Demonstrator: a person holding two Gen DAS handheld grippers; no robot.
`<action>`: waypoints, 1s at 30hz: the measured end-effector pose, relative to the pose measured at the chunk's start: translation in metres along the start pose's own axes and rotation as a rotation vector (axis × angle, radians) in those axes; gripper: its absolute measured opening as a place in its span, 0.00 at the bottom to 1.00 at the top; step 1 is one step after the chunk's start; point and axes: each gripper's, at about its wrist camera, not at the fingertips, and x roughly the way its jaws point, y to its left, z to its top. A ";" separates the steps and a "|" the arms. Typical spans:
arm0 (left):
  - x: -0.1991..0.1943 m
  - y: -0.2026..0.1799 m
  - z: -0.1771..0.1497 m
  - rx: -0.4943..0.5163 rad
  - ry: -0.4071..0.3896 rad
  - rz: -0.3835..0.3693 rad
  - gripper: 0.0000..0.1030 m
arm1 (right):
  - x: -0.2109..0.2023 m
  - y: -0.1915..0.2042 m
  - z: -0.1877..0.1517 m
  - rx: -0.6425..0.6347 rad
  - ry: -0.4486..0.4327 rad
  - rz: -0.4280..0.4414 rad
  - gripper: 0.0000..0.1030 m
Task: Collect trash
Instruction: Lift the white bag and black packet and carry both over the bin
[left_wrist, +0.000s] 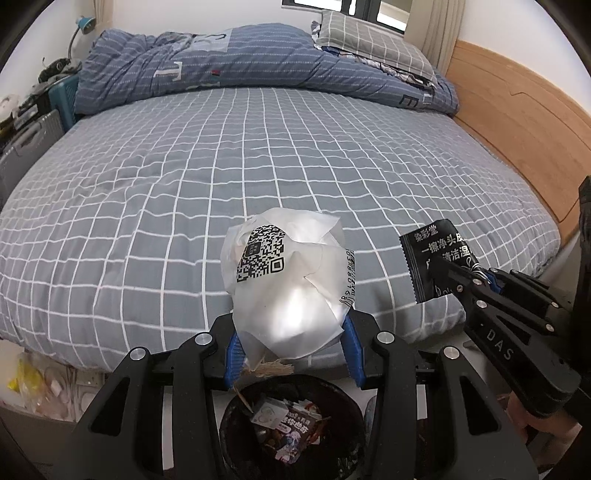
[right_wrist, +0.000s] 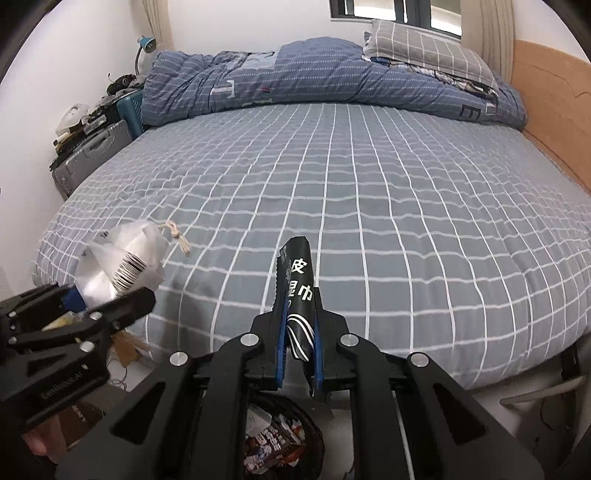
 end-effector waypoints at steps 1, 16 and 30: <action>-0.002 0.000 -0.002 -0.001 0.000 -0.001 0.42 | -0.002 -0.002 -0.003 0.004 0.003 -0.001 0.10; -0.024 -0.010 -0.041 0.007 0.034 0.004 0.42 | -0.034 0.009 -0.039 -0.011 0.031 -0.021 0.11; -0.041 0.014 -0.084 -0.035 0.085 0.032 0.42 | -0.048 0.029 -0.069 -0.046 0.062 -0.034 0.10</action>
